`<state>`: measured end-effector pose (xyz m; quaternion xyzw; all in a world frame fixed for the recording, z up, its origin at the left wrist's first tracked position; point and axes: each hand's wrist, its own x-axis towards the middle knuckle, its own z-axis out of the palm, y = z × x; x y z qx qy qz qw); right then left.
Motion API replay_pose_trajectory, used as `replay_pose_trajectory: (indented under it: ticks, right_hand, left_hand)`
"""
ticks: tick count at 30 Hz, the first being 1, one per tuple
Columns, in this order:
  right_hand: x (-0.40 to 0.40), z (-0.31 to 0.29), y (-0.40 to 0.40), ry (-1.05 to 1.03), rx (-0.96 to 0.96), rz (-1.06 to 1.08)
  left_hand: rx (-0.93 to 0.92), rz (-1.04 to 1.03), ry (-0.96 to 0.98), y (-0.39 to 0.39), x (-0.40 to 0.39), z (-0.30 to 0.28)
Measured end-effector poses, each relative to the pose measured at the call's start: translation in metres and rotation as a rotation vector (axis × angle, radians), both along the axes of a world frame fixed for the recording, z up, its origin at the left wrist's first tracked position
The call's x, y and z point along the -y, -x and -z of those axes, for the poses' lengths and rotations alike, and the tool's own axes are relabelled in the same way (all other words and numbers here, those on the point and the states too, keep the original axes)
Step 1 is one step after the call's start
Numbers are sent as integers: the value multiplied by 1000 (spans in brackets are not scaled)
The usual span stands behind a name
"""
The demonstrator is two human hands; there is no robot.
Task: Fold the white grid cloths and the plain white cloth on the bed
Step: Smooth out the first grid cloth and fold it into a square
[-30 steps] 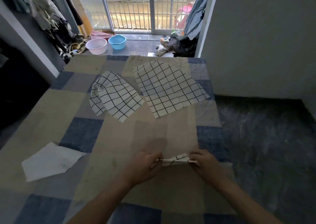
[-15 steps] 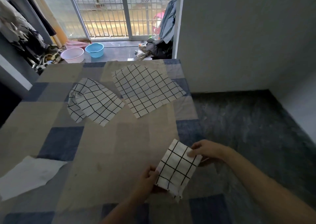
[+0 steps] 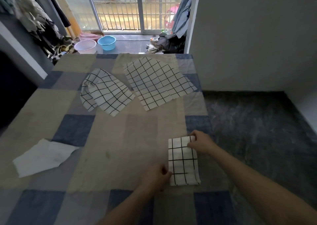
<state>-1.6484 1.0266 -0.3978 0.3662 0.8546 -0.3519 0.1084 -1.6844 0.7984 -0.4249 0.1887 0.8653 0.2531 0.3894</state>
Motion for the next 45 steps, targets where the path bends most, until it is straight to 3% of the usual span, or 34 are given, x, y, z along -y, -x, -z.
replay_pose_trajectory:
  ticks: [4,9,17,27,35,38,40,43,45]
  right_hand:
    - [2,9,-3,-6,47,31]
    - [9,14,-10,37,12,141]
    - [12,6,-24,86,234,64]
    - [27,-1,-40,85,64,107]
    - [27,4,-48,99,76,39]
    - [30,8,-52,6,77,75]
    - [32,13,-53,-249,74,35]
    - [41,15,-51,-608,-87,-161]
    - [53,19,-48,-633,-239,-290]
  left_hand:
    - [-444,433,14,1,-2,6]
    - [-508,820,24,0,-4,9]
    - [-547,867,33,9,-15,3]
    - [-570,893,21,16,-21,-3]
    - [-573,866,28,20,-19,5]
    - [-551,858,60,21,-17,10]
    - [-540,853,70,23,-18,12]
    - [-521,866,83,25,-16,12]
    - [-519,897,106,24,-14,12]
